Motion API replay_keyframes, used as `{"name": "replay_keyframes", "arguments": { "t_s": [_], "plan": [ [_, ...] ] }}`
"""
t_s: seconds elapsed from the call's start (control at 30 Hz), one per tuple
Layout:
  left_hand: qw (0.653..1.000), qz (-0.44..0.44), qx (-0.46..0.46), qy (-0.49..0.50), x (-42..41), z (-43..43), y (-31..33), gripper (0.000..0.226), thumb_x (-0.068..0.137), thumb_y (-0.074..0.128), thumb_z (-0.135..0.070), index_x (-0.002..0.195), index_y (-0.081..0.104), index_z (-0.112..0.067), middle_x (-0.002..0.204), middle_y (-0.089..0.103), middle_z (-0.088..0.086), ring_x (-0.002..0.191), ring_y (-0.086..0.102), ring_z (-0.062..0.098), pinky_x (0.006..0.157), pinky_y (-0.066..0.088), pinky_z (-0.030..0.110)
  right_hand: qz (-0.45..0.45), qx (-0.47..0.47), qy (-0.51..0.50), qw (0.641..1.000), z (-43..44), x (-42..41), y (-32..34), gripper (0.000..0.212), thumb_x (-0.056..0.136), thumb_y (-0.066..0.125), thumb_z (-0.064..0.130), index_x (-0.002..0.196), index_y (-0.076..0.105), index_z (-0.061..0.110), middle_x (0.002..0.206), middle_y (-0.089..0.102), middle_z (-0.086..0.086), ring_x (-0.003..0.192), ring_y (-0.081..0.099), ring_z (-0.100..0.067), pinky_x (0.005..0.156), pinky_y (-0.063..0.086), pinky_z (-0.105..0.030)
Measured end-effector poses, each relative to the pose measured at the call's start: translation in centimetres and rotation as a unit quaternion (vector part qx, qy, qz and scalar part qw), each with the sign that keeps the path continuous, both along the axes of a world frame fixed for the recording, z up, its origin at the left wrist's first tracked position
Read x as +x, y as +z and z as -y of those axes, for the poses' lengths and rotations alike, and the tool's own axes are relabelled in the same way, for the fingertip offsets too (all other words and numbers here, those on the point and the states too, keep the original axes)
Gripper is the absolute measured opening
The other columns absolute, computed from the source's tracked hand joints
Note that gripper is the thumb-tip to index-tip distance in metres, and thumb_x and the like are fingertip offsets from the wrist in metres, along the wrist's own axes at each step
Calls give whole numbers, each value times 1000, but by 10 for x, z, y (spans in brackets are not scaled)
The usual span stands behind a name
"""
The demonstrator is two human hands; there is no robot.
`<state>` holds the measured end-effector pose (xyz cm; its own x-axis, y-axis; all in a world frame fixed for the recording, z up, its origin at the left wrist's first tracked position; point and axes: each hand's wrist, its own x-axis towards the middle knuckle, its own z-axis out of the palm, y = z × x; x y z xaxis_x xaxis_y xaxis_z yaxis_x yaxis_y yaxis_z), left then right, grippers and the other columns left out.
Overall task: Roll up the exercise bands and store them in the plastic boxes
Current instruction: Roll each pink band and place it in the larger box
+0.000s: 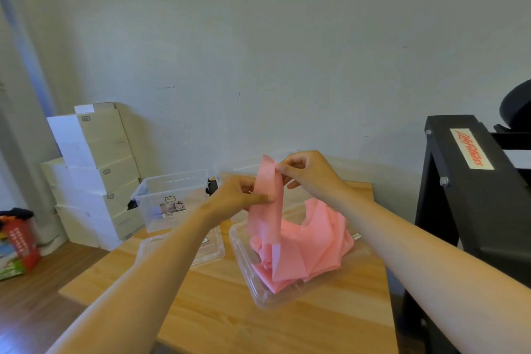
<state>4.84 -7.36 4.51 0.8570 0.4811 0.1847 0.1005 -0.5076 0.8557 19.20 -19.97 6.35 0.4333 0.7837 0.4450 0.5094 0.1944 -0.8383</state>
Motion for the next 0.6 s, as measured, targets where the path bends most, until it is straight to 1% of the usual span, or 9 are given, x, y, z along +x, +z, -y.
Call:
{"name": "replay_keyframes", "arguments": {
  "t_s": [0.07, 0.13, 0.23, 0.3, 0.37, 0.43, 0.47, 0.53, 0.6],
  "plan": [
    [1000, -18, -12, -7, -1, 1, -3, 14, 83, 76, -18, 95, 75, -13, 93, 76, 0, 83, 71, 9, 71, 57, 22, -4, 4, -2, 1000, 2, 5, 3, 25, 91, 61, 10, 68, 68, 17, 65, 67, 1, 60, 64, -9, 58, 52, -23],
    [999, -35, -2, -2, -1, 0, -7, 9, 82, 77, -20, 89, 75, -15, 87, 75, -3, 79, 70, 8, 67, 54, 19, -9, 7, -5, 1000, 3, 12, 6, 25, 91, 61, 9, 68, 68, 18, 63, 67, 5, 59, 64, -9, 58, 51, -24],
    [999, -44, 7, 12, -2, -9, -8, 14, 82, 77, -20, 92, 75, -10, 87, 74, 1, 81, 69, 12, 75, 58, 27, -10, 6, -14, 1000, 7, 20, 9, 24, 91, 61, 7, 69, 68, 14, 63, 67, 3, 59, 64, -9, 58, 51, -24],
    [998, -50, 15, 25, -4, -17, -5, 14, 83, 76, -18, 92, 75, -7, 82, 71, -1, 76, 67, 11, 75, 56, 28, -12, 3, -24, 1000, 11, 25, 9, 22, 91, 60, 7, 71, 68, 11, 65, 67, 1, 58, 64, -8, 57, 50, -22],
    [998, -38, 21, 50, -5, -24, 3, 16, 84, 74, -15, 90, 72, -1, 76, 66, -2, 71, 62, 10, 71, 55, 25, -23, 3, -34, 999, 15, 30, 12, 20, 92, 59, 7, 74, 68, 6, 65, 66, 0, 56, 63, -6, 57, 49, -21],
    [997, -12, 24, 66, -5, -29, 15, 8, 87, 71, -11, 80, 72, -7, 70, 65, -5, 69, 61, 10, 70, 55, 24, -35, 2, -42, 999, 18, 33, 17, 19, 93, 58, 7, 78, 68, 2, 66, 65, -1, 55, 61, -4, 56, 49, -20],
    [997, 5, 26, 70, -5, -31, 23, 10, 88, 70, -11, 78, 72, -11, 71, 68, -6, 71, 63, 10, 71, 56, 25, -44, 0, -45, 998, 20, 34, 19, 19, 93, 57, 8, 80, 68, 1, 67, 64, -2, 55, 61, -4, 56, 51, -19],
    [996, 40, 31, 70, -3, -33, 42, 6, 88, 69, -14, 84, 73, -11, 79, 73, -5, 77, 68, 9, 73, 58, 26, -70, 0, -44, 997, 23, 35, 25, 19, 94, 55, 9, 84, 69, 0, 70, 65, -3, 58, 63, -4, 57, 53, -21],
    [995, 65, 44, 61, -1, -30, 64, 7, 89, 69, -14, 87, 73, -9, 79, 73, -5, 75, 68, 7, 69, 58, 24, -92, 11, -39, 995, 26, 35, 32, 20, 92, 55, 10, 87, 70, -2, 74, 68, -5, 64, 65, -8, 58, 55, -24]
  ]
}}
